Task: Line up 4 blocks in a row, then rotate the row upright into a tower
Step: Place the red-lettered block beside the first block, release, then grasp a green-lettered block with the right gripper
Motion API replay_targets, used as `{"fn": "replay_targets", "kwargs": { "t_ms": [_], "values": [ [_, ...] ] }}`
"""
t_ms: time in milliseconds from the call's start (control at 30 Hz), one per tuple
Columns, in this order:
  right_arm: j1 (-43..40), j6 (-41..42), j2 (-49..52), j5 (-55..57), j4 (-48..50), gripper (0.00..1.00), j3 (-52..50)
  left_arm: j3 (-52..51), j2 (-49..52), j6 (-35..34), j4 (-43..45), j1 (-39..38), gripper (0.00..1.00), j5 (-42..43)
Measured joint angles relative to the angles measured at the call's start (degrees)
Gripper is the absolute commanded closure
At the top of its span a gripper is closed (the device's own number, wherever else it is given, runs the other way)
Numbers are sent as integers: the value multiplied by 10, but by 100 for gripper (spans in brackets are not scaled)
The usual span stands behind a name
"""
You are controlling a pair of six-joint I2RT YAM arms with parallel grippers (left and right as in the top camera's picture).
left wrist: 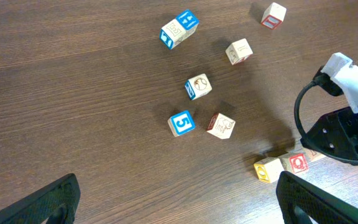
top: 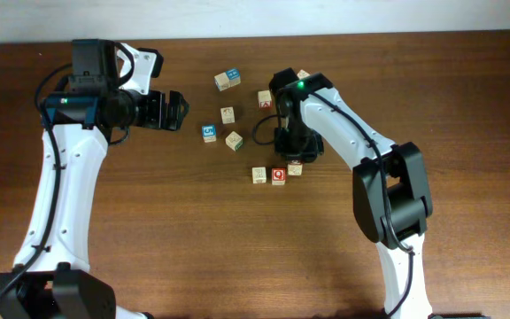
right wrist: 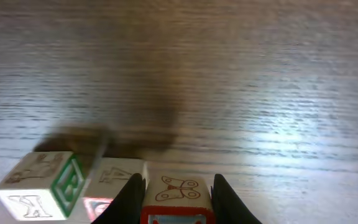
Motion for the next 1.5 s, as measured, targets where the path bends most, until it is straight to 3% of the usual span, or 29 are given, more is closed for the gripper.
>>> {"fn": "replay_targets", "kwargs": {
  "t_ms": [133,400,500,667,767,867,933,1000,1100,1333,1500],
  "values": [
    [6,31,0,27,-16,70,-8,0,0,0,0,0,1,0],
    [23,42,0,35,9,70,-35,0,0,0,0,0,1,0],
    [23,44,0,37,20,45,-53,0,0,0,0,0,1,0],
    [23,40,0,36,19,44,-51,0,0,0,0,0,1,0],
    [10,10,4,37,5,40,49,0,0,0,-1,0,1,0],
    [-11,-30,2,41,148,36,106,0,0,0,0,0,1,0],
    [-8,-86,21,45,279,36,107,0,1,0,-2,0,1,0],
    [-7,-118,54,45,327,36,107,0,2,0,0,0,1,0],
    [-7,-150,108,49,354,37,107,0,2,0,0,0,1,0],
    [-7,-169,128,54,407,73,107,0,2,0,0,0,1,0],
    [-7,-169,128,54,381,74,115,0,2,0,0,0,1,0]
  ]
}}
